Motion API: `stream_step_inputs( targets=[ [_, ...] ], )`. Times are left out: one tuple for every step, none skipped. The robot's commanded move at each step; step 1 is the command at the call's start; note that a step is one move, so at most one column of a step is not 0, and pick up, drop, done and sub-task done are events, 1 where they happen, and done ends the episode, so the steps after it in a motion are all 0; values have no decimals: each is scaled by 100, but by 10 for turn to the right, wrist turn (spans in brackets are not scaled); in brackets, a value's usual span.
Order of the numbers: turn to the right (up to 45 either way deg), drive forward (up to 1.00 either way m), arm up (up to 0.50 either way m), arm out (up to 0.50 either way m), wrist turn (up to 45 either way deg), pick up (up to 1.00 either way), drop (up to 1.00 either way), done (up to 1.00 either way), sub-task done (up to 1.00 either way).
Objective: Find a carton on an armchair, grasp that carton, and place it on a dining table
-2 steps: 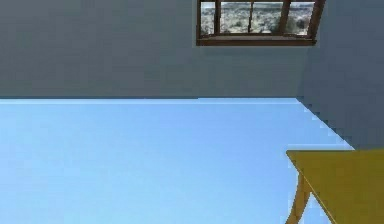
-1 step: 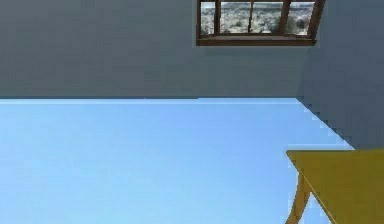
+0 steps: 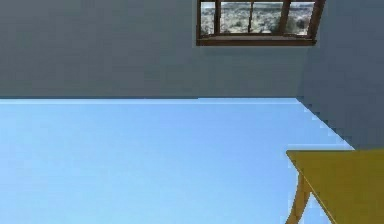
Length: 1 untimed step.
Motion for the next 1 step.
stream_step_inputs(
  targets=[
    [0, 0, 0, 0, 0, 0, 0, 100, 0]
  ],
)
